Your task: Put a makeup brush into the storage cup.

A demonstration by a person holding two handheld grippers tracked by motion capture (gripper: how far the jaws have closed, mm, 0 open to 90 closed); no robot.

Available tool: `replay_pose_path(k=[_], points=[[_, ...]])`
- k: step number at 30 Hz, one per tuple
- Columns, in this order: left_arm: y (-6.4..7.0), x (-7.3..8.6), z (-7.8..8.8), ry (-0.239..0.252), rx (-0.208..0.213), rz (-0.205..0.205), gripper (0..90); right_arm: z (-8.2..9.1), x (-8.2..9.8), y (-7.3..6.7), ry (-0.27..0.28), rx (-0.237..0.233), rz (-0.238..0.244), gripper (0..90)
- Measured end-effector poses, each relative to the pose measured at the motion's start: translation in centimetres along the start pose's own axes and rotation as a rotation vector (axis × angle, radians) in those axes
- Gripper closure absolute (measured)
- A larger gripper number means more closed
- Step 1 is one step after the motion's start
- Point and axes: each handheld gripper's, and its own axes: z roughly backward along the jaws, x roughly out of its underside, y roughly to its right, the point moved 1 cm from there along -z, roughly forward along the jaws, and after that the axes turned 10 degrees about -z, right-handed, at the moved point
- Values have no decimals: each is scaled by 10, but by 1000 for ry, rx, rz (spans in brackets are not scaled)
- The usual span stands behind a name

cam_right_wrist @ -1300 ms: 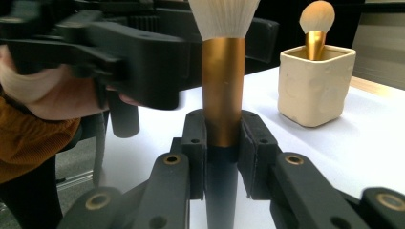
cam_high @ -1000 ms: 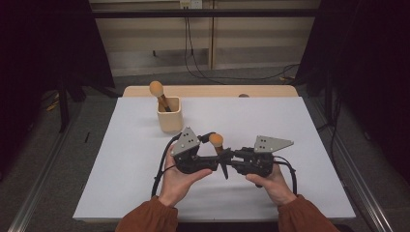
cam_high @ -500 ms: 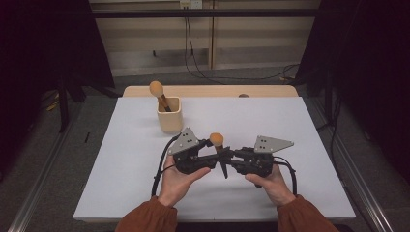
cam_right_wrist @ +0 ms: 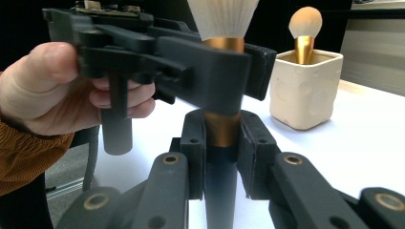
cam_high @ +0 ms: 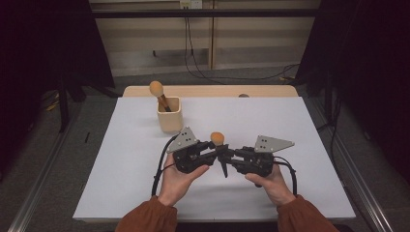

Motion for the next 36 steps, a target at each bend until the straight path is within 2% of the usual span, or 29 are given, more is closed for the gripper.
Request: replay_pose_path(k=[14,22,28,33,36], points=[[0,-1,1,2,14,-3,724,-1,0,0,-1,-6,-7,740],[-1,-1,0,2,6,-9,726,0,-1,0,0,13,-15,696],[-1,-1,1,5,2,-6,726,-3,2,-1,-40,32,0,622],[-3,-1,2,12,-6,-7,726,-3,2,-1,-41,36,4,502],[-4,-1,2,16,-7,0,726,-4,3,-1,-62,58,21,420]])
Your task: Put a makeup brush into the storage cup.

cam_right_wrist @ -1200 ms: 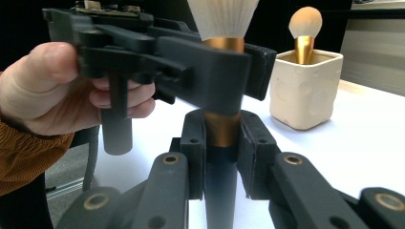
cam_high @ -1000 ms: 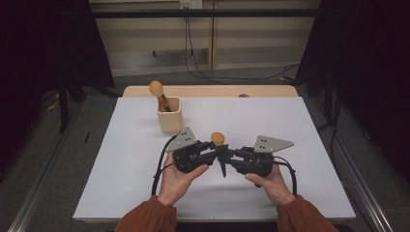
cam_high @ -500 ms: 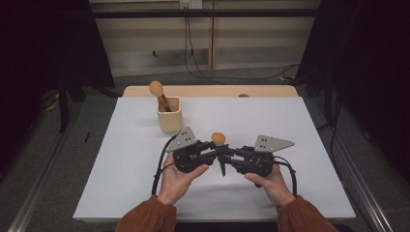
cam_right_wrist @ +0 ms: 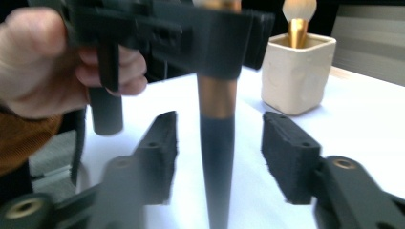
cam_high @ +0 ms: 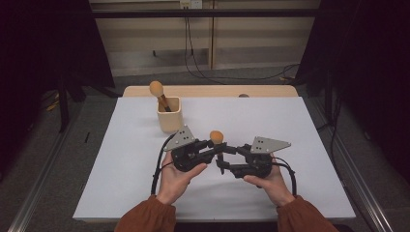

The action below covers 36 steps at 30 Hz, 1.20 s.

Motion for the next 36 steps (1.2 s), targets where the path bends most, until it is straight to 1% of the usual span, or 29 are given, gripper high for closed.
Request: replay_pose_path(k=[3,6,8,9,10,11,14,16,18,20,23,24,26,29,30,32,33,34,35,36], points=[[0,0,1,-2,-4,3,726,-2,1,0,-10,7,-10,302],[-2,-1,2,0,-8,0,726,-1,1,1,-6,3,-19,238],[-3,-1,3,6,-7,4,726,-1,0,1,1,9,-15,186],[-3,-1,4,4,-12,3,726,0,0,1,4,8,-21,153],[-3,-1,5,6,-15,4,726,0,-1,1,5,15,-25,118],[-4,-1,5,7,-17,5,726,1,-1,1,6,42,-27,88],[-5,-2,7,5,-21,5,726,2,0,1,6,45,-30,30],[-6,-2,8,4,-25,4,726,3,0,2,1,51,-31,25],[-7,-2,9,2,-28,6,726,5,0,3,-5,68,-33,26],[-8,-2,11,3,-31,6,726,6,0,4,-6,65,-43,25],[-10,-2,14,5,-38,9,726,10,0,4,0,60,-34,13],[-11,-2,14,10,-38,14,726,12,0,5,1,71,-34,13],[-12,-2,16,9,-45,16,726,13,1,6,10,108,-41,17],[-14,-3,19,7,-51,13,726,16,3,8,25,131,-54,15],[-15,-3,20,11,-51,13,726,18,4,8,23,128,-66,15],[-17,-3,23,18,-53,21,726,22,6,10,26,99,-89,0],[-18,-3,24,14,-58,24,726,23,6,11,32,104,-90,0],[-19,-3,26,8,-68,18,726,25,7,11,43,122,-89,0],[-20,-2,27,6,-74,21,726,27,7,11,56,137,-86,0],[-22,-2,29,2,-75,20,726,29,8,12,63,147,-81,0]])
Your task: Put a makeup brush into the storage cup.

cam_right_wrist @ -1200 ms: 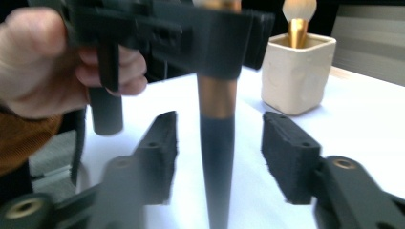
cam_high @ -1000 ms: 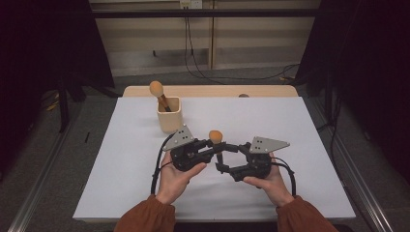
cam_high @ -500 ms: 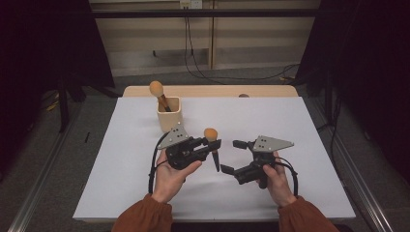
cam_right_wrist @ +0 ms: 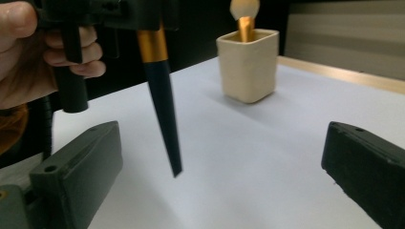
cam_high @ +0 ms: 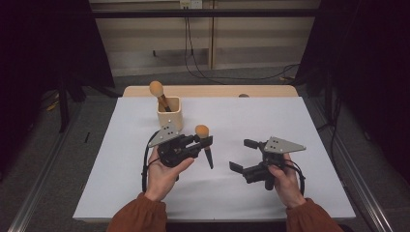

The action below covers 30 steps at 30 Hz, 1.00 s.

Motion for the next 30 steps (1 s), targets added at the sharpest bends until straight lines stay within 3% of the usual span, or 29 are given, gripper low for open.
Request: replay_pose_path(k=[5,11,16,25,30], points=[[-7,1,9,-8,-29,-6,726,11,4,7,26,57,-4,0],[-16,-1,20,-11,-59,-6,726,26,10,12,57,205,25,0],[-24,-4,30,-14,-87,-2,725,36,14,17,74,189,-1,0],[-38,-10,46,-28,-125,-14,725,51,22,22,73,278,23,4],[-46,-15,54,-31,-155,-17,725,62,29,23,100,284,22,0]])
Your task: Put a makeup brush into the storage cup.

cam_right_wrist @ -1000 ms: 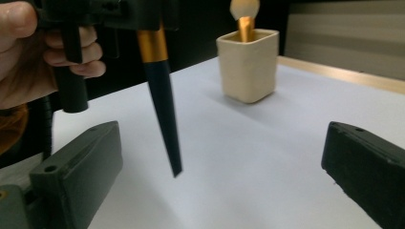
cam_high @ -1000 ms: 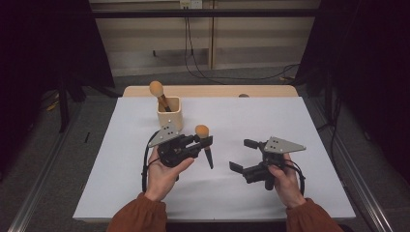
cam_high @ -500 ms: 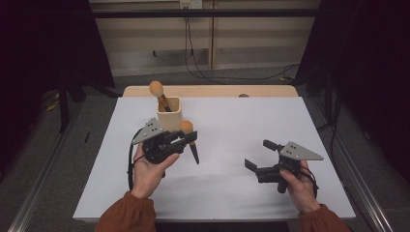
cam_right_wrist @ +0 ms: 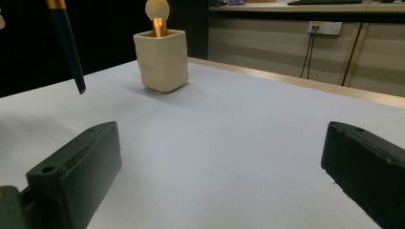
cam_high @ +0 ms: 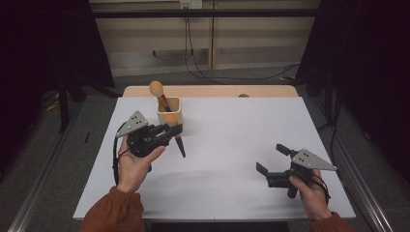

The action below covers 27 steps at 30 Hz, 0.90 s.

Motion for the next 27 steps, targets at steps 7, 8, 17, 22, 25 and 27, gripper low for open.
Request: replay_pose_path(k=[7,8,17,22,25,27], points=[[-11,-5,7,-11,-27,-8,725,10,8,7,8,35,-12,0],[-12,-6,8,-14,-32,-11,725,12,9,7,8,35,-18,0],[-23,-15,17,0,-63,-18,725,21,19,13,15,68,-27,0],[-29,-19,19,15,-74,-12,725,22,22,15,6,71,-25,0],[-35,-19,15,5,-92,-14,725,22,24,14,3,61,-25,0],[-40,-19,13,6,-100,-4,725,22,24,13,3,52,-23,0]])
